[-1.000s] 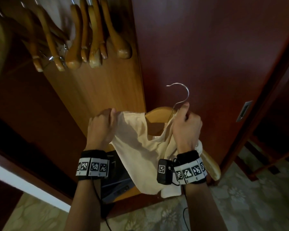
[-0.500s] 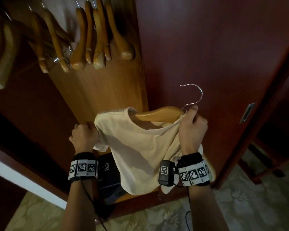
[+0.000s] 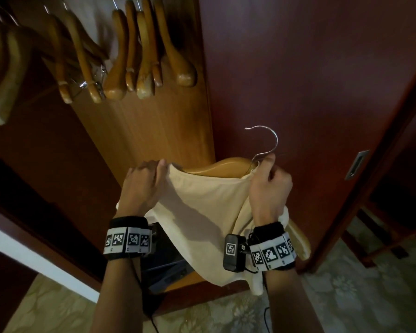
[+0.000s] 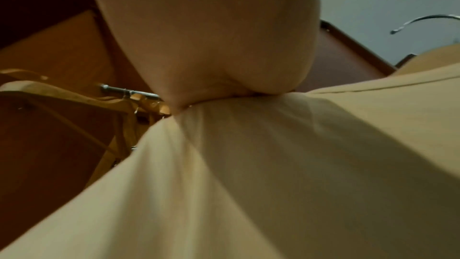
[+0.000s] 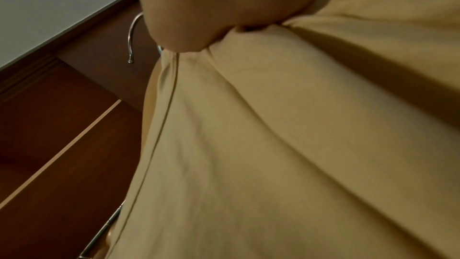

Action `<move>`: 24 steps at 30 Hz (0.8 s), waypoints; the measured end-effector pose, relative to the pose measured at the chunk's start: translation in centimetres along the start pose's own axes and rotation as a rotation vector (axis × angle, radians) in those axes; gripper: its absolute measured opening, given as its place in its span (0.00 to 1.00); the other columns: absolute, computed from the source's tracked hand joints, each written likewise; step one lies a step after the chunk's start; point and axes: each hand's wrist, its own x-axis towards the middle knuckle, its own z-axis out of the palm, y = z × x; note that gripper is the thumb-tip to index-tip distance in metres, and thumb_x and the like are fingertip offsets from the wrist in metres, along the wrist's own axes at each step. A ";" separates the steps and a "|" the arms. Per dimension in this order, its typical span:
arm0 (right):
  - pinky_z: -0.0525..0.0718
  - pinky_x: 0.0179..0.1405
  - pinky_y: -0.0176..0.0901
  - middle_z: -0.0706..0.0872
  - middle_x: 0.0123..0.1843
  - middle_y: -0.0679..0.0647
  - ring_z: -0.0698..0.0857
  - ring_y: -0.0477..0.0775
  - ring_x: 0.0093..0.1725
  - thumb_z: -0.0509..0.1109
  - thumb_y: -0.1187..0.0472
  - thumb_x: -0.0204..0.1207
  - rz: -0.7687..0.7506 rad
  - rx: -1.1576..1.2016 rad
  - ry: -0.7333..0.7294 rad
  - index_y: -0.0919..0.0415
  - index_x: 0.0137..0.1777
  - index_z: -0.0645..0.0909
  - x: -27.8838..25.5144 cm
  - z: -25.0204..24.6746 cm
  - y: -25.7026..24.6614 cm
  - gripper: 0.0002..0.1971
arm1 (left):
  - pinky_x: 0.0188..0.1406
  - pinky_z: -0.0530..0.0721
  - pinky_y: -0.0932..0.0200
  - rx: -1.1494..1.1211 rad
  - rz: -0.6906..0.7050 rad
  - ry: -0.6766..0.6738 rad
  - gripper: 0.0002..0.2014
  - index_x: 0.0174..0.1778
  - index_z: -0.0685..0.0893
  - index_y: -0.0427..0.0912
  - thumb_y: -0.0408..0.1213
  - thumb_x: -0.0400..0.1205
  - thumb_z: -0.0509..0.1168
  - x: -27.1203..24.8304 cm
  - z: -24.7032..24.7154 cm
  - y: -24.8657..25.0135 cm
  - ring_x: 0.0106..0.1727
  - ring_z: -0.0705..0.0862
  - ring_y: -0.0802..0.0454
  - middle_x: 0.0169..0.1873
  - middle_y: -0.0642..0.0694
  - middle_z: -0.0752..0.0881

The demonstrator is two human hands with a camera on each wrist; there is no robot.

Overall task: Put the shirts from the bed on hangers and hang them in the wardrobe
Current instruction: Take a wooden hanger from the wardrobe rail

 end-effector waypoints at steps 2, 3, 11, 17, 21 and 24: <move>0.73 0.29 0.47 0.81 0.22 0.50 0.79 0.51 0.24 0.60 0.46 0.91 0.012 0.006 -0.014 0.56 0.27 0.78 0.0 0.0 0.0 0.29 | 0.41 0.79 0.46 -0.007 -0.061 0.017 0.29 0.50 0.87 0.44 0.52 0.93 0.41 -0.2 0.0 -0.7 0.42 0.87 0.38 0.38 0.49 0.83; 0.73 0.30 0.47 0.82 0.23 0.50 0.80 0.51 0.25 0.60 0.46 0.91 0.017 0.004 -0.019 0.56 0.28 0.79 0.0 0.1 0.0 0.29 | 0.42 0.78 0.46 -0.030 -0.069 0.030 0.28 0.48 0.87 0.44 0.51 0.92 0.42 -0.2 -0.1 -0.6 0.43 0.86 0.38 0.38 0.50 0.81; 0.72 0.30 0.45 0.81 0.24 0.48 0.82 0.53 0.27 0.59 0.43 0.90 -0.060 -0.049 -0.102 0.51 0.27 0.77 -0.5 1.0 0.2 0.28 | 0.49 0.86 0.46 -0.327 0.028 -0.065 0.27 0.62 0.87 0.51 0.62 0.92 0.46 0.3 0.1 4.6 0.49 0.87 0.55 0.49 0.53 0.90; 0.71 0.28 0.44 0.79 0.21 0.47 0.78 0.47 0.23 0.59 0.43 0.90 -0.135 -0.041 -0.166 0.49 0.26 0.76 -0.9 1.6 -0.2 0.28 | 0.48 0.87 0.49 -0.284 0.072 -0.238 0.34 0.59 0.81 0.55 0.82 0.75 0.55 0.7 0.6 8.4 0.46 0.87 0.55 0.42 0.56 0.88; 0.73 0.27 0.45 0.81 0.22 0.44 0.80 0.46 0.24 0.55 0.36 0.85 -0.150 -0.040 -0.182 0.48 0.27 0.78 -0.8 1.7 -0.6 0.28 | 0.38 0.84 0.50 -0.293 0.101 -0.116 0.36 0.51 0.82 0.53 0.83 0.75 0.50 1.0 0.7 8.0 0.36 0.83 0.57 0.34 0.57 0.84; 0.77 0.25 0.49 0.82 0.23 0.47 0.80 0.47 0.23 0.56 0.38 0.88 -0.249 0.009 -0.225 0.52 0.33 0.83 -0.6 1.5 -0.3 0.28 | 0.35 0.81 0.51 -0.455 0.120 -0.050 0.29 0.47 0.85 0.52 0.76 0.79 0.59 0.9 0.7 7.6 0.35 0.83 0.57 0.33 0.56 0.85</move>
